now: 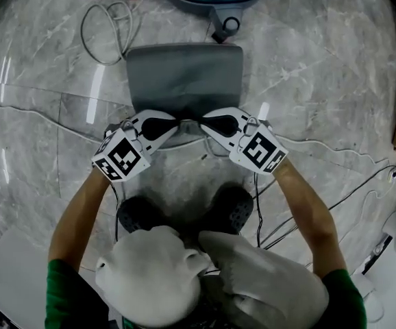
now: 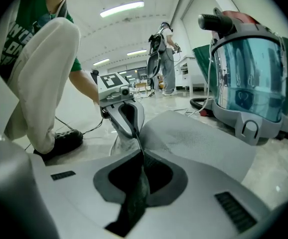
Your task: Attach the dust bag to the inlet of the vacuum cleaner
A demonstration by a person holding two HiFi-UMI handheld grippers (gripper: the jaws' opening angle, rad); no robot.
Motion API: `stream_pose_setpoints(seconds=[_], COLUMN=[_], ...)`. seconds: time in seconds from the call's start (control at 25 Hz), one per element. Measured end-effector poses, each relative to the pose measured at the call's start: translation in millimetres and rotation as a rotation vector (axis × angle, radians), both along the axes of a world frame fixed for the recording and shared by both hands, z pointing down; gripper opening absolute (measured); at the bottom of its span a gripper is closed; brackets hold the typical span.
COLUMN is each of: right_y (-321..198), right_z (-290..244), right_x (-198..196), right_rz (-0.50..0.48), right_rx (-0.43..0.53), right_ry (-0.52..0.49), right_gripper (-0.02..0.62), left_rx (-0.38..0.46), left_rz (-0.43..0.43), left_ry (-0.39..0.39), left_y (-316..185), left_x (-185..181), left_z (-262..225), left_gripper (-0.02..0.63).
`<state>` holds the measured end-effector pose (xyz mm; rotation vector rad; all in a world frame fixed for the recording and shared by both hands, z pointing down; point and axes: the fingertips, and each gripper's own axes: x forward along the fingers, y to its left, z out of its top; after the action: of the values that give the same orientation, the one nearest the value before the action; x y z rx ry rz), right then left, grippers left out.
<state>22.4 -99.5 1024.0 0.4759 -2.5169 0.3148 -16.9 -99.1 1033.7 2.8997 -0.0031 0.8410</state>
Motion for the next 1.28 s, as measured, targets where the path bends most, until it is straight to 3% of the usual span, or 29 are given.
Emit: stream_pose_setpoints(seconds=[0.28, 0.76, 1.0, 1.16, 1.28], right_y=[2.9, -61.4, -96.9, -107.3, -120.4], right_z=[-31.5, -148.8, -202.2, -234.8, -258.3], right_x=[4.4, 0.0, 1.8, 3.3, 3.5], right_rz=[0.041, 0.083, 0.132, 0.183, 0.213], right_rx=[0.048, 0.313, 0.400, 0.427, 0.452], right_ry=[0.023, 0.003, -0.043, -0.065, -0.067], right_gripper=[0.018, 0.020, 0.020, 0.020, 0.020], left_rx=[0.056, 0.291, 0.375, 0.387, 0.449], left_rz=[0.041, 0.000, -0.029, -0.056, -0.051], left_ry=[0.060, 0.179, 0.217, 0.248, 0.255], left_y=[-4.1, -70.7, -106.4, -118.2, -132.8], left_x=[5.2, 4.3, 5.5, 6.1, 4.6], left_z=[-33.6, -153.7, -204.5, -237.8, -262.4], left_gripper=[0.015, 0.016, 0.017, 0.017, 0.017])
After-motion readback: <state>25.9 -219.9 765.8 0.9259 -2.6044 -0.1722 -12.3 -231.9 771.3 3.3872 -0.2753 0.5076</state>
